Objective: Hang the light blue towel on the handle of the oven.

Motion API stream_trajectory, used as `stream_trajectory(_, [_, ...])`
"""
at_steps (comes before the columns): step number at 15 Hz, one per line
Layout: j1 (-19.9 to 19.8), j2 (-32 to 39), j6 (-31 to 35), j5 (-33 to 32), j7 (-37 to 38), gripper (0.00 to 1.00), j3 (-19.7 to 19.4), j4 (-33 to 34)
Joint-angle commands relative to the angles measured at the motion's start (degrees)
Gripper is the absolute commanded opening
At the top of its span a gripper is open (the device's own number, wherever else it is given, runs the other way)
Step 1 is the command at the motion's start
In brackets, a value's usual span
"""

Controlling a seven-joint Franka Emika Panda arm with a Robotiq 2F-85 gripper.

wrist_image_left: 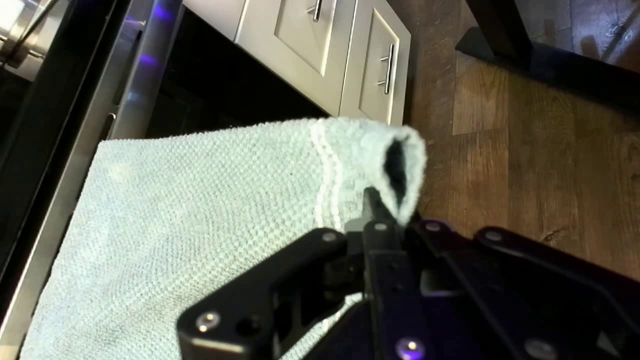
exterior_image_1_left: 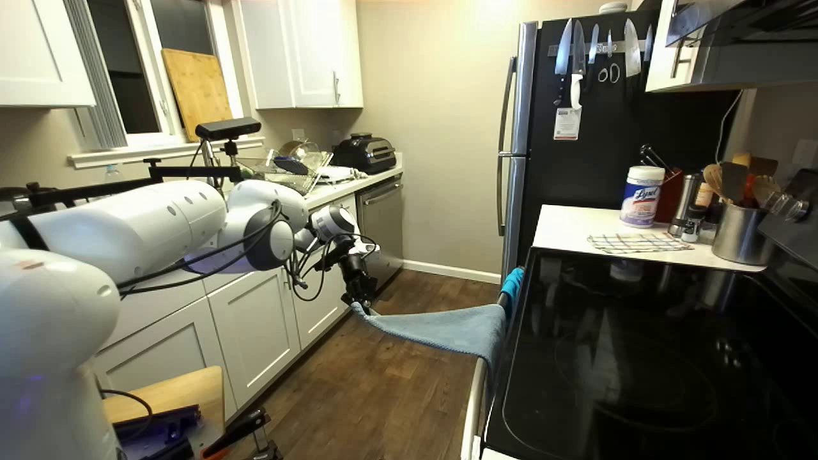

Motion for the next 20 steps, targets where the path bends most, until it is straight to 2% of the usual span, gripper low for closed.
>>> stream_trajectory(1, [0.3,0.0,0.7,0.6,-0.7,0.01,-0.2,-1.3])
stream_trajectory(6, [-0.4,0.0,0.9,0.9,-0.2,0.01,0.0,-2.0])
stream_trajectory(7, [-0.4,0.0,0.7,0.8,-0.3,0.07,-0.1,-2.1])
stream_trajectory(8, [-0.5,0.0,0.2,0.6,-0.4,0.31,-0.2,-2.0])
stream_trajectory(10, [-0.4,0.0,0.3,0.2,-0.8,0.36,-0.5,-2.1])
stream_trajectory(20, [-1.3,0.0,-0.4,0.6,1.3,0.99,-1.1,-0.8])
